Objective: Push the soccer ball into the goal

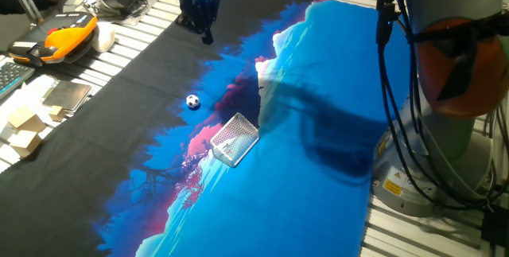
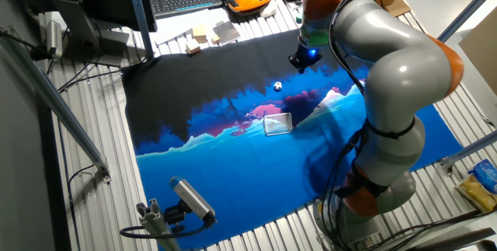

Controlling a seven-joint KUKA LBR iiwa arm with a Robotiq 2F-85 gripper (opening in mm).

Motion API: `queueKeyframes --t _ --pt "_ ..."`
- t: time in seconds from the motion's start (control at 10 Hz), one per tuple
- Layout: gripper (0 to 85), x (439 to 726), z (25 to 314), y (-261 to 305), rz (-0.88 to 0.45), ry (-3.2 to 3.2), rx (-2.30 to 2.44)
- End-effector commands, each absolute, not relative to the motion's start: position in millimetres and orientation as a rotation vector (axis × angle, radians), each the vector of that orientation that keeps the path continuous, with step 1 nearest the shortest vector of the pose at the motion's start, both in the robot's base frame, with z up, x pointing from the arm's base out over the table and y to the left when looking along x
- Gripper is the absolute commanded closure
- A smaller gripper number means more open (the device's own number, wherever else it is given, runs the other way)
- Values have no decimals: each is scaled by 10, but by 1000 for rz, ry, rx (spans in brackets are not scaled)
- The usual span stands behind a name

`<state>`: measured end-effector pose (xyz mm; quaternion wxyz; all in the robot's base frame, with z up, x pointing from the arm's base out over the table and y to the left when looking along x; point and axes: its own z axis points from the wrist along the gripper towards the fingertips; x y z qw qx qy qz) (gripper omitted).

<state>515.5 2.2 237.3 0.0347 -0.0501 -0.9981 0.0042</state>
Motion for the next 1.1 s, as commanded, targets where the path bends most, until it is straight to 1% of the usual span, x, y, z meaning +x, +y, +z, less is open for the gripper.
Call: queueKeyframes --t 0.0,1.0 --pt "850 5153 2371 14 4 -3071 -166" --pt "850 5160 2366 24 13 -3043 -162"
